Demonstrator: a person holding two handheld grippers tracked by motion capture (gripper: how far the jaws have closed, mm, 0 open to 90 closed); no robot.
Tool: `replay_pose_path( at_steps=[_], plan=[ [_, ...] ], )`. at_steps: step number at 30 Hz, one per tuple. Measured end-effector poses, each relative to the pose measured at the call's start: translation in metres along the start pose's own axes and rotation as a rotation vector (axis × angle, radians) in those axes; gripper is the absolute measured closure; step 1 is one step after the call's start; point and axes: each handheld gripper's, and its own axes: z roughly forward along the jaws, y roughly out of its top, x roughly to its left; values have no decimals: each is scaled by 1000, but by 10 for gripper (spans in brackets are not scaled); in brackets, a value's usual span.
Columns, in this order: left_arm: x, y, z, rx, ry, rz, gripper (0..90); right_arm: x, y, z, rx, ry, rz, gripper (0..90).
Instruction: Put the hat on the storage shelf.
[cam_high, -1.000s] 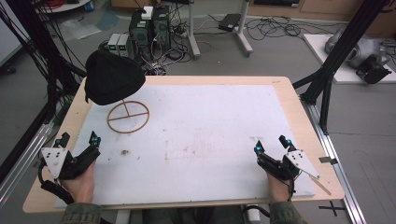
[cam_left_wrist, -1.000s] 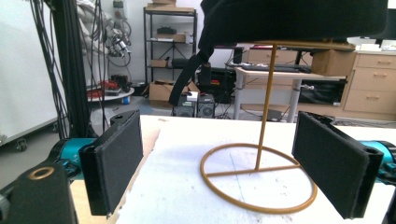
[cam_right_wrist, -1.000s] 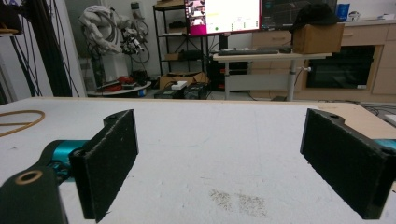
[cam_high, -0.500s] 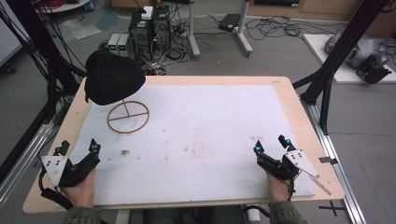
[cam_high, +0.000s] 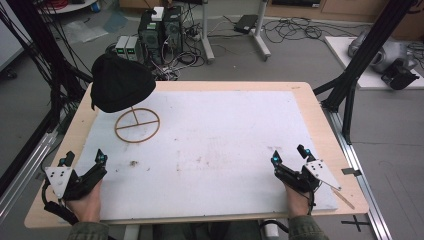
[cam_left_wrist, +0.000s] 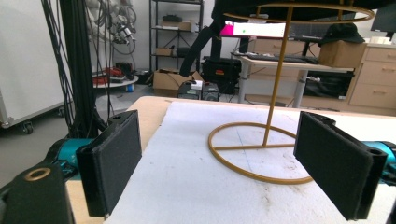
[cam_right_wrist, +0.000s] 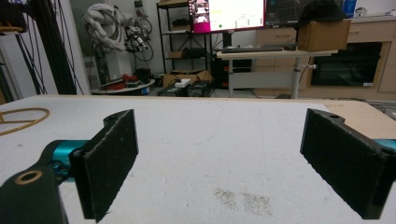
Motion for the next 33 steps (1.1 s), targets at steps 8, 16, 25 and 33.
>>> replay_pose_path(
  at_steps=[8, 16, 25, 33],
  plan=[
    [1, -1, 0, 9, 2, -8, 160, 0, 0, 0, -1, 5, 1, 105],
    [3, -1, 1, 12, 7, -22, 166, 0, 0, 0, 1, 8, -1, 105],
    [3, -2, 1, 16, 3, -21, 169, 0, 0, 0, 2, 10, 1, 105],
    [4, -3, 2, 25, -5, -30, 169, -1, 0, 0, 3, 10, -1, 105]
  ],
)
